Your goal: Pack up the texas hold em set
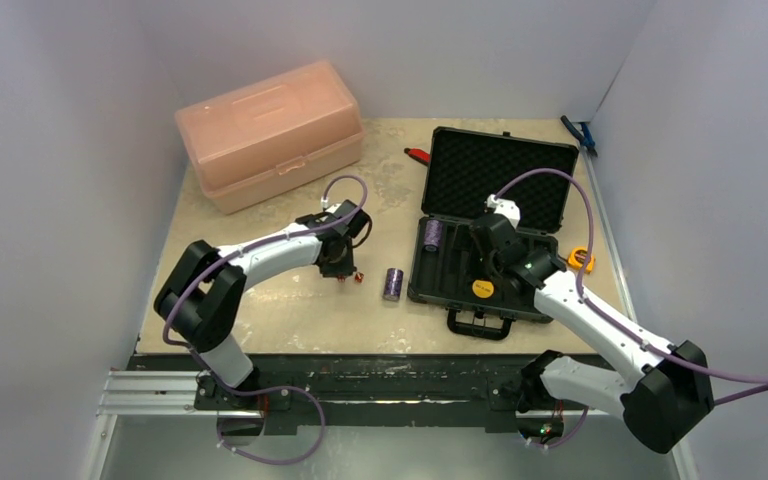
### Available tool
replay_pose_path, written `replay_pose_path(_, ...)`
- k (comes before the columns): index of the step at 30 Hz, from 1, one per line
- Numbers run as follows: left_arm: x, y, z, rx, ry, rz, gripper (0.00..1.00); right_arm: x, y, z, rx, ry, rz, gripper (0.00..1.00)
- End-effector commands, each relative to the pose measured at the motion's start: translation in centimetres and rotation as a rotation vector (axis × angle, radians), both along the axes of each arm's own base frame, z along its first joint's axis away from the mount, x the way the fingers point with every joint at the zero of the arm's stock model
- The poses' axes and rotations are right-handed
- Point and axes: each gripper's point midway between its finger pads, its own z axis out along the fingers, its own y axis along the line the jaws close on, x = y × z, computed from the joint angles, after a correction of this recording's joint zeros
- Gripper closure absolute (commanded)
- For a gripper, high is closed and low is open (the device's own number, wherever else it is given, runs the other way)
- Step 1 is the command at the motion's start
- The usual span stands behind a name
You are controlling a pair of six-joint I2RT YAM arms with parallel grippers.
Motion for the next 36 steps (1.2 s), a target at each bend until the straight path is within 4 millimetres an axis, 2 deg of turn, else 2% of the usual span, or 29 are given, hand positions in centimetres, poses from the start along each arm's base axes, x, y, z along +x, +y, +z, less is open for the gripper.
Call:
replay_pose_path(1,0.7,-1.1,2.9,-0.059,-0.095,-0.014,1.00,0.3,0.0,1.1,0.030,-0.041,-0.020,0.04)
replay_pose_path(6,1.0,-2.6,5.1,-0.126,-0.141,-0.059,1.00,0.3,-0.2,1.6,0.037,-0.055,-0.031,0.04)
replay_pose_path(15,1.0,-6.8,8.6,-0.265,-0.238,-0.166,1.00,0.1,-0.8,2.0,0.048,-0.077,-0.064,0.04)
replay_pose_path(27,1.2,-11.7,10.1,-0.361,-0.261,-0.248,1.00,0.0,-1.2,2.3,0.047,-0.094,-0.086,0.03)
replay_pose_path(36,1.9,-15.6,10.6,-0.391,-0.263,-0.306,1.00,-0.2,-2.4,2.9,0.031,-0.121,-0.133,0.02)
